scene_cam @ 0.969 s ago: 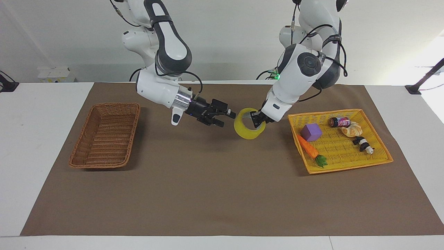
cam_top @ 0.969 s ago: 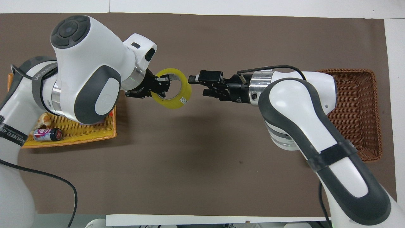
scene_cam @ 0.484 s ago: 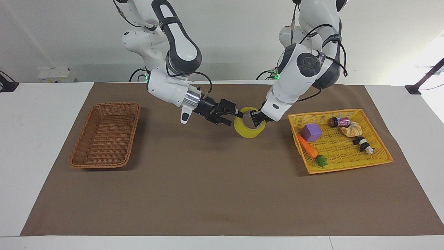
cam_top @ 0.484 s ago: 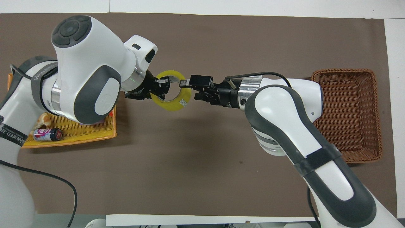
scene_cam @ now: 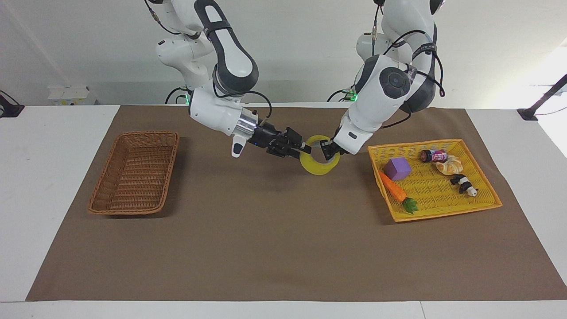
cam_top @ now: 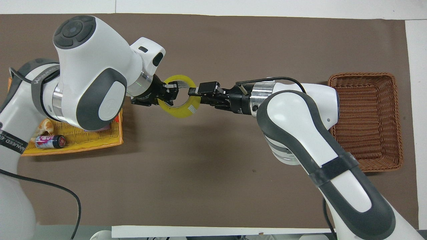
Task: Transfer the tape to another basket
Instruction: 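Carry the tape with the right gripper while the left gripper releases, withdraws, then lower the tape into the wicker basket and open the right gripper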
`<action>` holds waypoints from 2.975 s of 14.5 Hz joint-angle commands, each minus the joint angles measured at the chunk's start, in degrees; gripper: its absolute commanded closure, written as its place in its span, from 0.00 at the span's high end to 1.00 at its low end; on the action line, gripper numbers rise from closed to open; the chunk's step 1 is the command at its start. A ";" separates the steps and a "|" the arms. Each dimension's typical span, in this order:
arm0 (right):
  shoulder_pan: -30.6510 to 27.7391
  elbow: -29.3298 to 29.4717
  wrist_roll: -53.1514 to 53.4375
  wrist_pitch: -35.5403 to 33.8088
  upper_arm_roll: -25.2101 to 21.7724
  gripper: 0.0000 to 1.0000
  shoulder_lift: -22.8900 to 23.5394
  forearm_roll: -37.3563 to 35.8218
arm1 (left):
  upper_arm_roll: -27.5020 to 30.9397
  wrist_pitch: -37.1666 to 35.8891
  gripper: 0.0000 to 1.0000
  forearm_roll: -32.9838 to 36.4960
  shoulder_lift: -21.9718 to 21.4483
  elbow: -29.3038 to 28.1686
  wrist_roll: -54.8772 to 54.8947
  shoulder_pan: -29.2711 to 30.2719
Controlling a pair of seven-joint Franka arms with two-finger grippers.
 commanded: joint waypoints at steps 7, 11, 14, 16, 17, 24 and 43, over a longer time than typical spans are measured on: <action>0.29 -1.02 -0.14 -0.32 -0.10 0.00 -0.59 0.55 | 1.15 -2.51 1.00 1.17 -1.37 1.90 -1.60 -1.52; -0.32 -0.94 -0.49 -1.02 -0.19 0.00 -0.59 -0.85 | 5.01 -8.48 1.00 1.53 -9.26 2.16 1.19 3.21; -3.21 -0.50 -0.49 -3.12 -0.37 0.00 -1.12 -11.71 | 7.66 -10.52 1.00 2.84 -10.51 2.08 11.81 11.37; -8.03 0.46 -1.10 -8.55 -0.37 0.00 -2.34 -21.47 | 7.66 -10.43 1.00 6.96 -10.42 2.08 19.54 17.00; -11.36 0.99 -2.76 -12.15 -0.37 0.00 -3.13 -25.26 | 7.66 -10.08 1.00 9.07 -10.42 2.08 24.36 19.46; -43.79 3.10 -26.40 -36.77 -0.54 0.00 -4.02 -35.46 | 7.84 -7.89 1.00 16.04 -11.13 1.55 29.16 24.32; -59.82 5.21 -42.59 -39.53 -0.28 1.00 7.50 -52.28 | 1.34 -19.83 1.00 15.95 -10.07 10.33 28.72 29.33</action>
